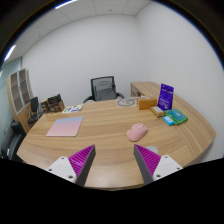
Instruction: Arrange mouse
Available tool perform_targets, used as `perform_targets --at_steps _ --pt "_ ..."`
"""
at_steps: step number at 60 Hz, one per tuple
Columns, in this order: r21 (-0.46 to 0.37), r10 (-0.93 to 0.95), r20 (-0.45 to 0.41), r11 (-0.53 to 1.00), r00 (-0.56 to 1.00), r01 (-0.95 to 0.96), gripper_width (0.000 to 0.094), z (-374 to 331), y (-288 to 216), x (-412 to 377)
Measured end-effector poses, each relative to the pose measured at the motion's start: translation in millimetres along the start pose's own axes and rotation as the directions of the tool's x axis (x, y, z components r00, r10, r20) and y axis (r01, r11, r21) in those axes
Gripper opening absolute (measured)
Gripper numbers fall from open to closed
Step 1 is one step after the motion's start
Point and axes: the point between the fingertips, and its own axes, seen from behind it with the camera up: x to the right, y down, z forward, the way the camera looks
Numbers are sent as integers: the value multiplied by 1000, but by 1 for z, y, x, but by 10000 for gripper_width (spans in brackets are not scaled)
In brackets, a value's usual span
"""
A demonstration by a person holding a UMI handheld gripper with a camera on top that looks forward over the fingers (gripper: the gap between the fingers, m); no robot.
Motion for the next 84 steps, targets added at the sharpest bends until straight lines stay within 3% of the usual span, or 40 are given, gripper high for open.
perform_targets --at_steps 10,23,32,50,55,59,63,75,84 --pt "44 16 0 999 1000 -16 804 92 -1 62" --pt "-81 35 9 996 999 -35 805 188 21 105" --pt "-136 78 37 988 996 -72 805 227 12 115" --pt "-149 -13 88 988 996 26 787 270 -1 106" --pt "-146 -26 115 988 993 43 724 276 -2 96" --pt "-152 -25 136 987 990 46 617 279 -2 87" --pt "-158 -46 142 985 989 69 593 281 -2 83" --pt "-163 -84 108 981 991 101 434 282 0 85" --pt "-173 -82 76 980 994 94 374 282 0 86"
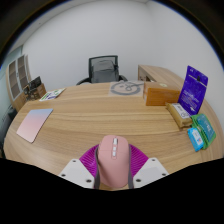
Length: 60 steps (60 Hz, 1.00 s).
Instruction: Arrange mouse
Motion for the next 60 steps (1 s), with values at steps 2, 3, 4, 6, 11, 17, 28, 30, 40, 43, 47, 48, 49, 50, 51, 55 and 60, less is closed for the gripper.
perform_targets --at_steps 2,3,4,6,11,17,28,30,40,43,47,48,49,50,51,55,60 --pt "-6 11 -9 1000 1000 -11 372 -1 0 0" --pt "-12 18 -13 1000 1000 -18 372 -2 0 -1" --pt "-18 24 -15 1000 1000 -24 372 -4 0 -3" --pt "-10 31 -17 999 999 -31 373 -9 -7 -9" --pt "25 5 -13 1000 1000 -5 374 -23 -33 -43" --pt "61 -6 27 998 1000 4 375 -27 -70 -114" --pt "112 -14 94 994 995 3 374 3 -121 -286" --pt "116 -24 102 993 994 13 375 11 -124 -314" --pt "50 5 52 999 999 -7 374 52 -109 -394" --pt "30 -22 37 999 999 21 373 63 -103 -407" --pt "0 -58 13 998 998 58 374 78 -91 -417" --pt "-8 -61 11 998 998 61 373 82 -88 -419" --pt "-17 -63 11 998 998 63 374 85 -84 -421" --pt "-26 -64 10 998 998 64 374 88 -81 -423" --pt "-35 -62 10 997 998 63 373 91 -77 -424" --pt "-77 -59 3 995 998 59 378 101 -62 -428" --pt "-89 -67 -2 994 998 67 386 109 -51 -429"
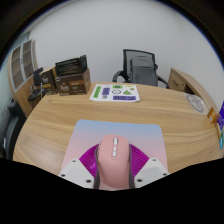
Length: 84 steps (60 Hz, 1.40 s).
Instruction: Arrange mouse
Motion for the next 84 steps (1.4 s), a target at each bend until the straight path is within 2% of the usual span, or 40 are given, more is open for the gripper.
perform_targets --at_steps 6,12,15,18,19,21,25,39,51,65,74,84 --pt "-26 -18 4 1000 1000 18 420 0 1 -1" --pt "-58 -3 19 998 1000 4 529 2 3 0" --pt "-92 -7 23 996 1000 9 635 0 9 0" --pt "-93 -24 12 995 1000 25 839 -3 8 3" --pt "-86 -29 2 996 1000 30 855 -5 7 5" --pt "-78 -38 -8 996 999 37 827 -11 6 6" --pt "-66 -16 -14 998 1000 15 835 -27 7 3" --pt "4 116 30 993 993 -116 835 -127 10 -16" --pt "63 182 55 981 982 -185 835 -209 24 0" --pt "132 209 85 967 974 -219 836 -292 60 61" --pt "139 212 190 961 959 -240 834 -363 110 97" --pt "163 189 139 964 972 -211 835 -418 146 168"
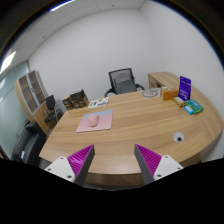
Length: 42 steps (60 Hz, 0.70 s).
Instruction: Arrange mouse
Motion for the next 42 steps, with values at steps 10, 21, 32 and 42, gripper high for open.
perform_targets --at_steps 10,21,32,42 --pt "19 33 23 999 999 -33 830 -16 -9 34" --pt "24 65 16 998 998 -65 832 8 -24 69" --pt "-2 13 15 1000 1000 -13 829 58 -48 85" --pt "-38 -30 27 999 999 31 831 93 -73 84"
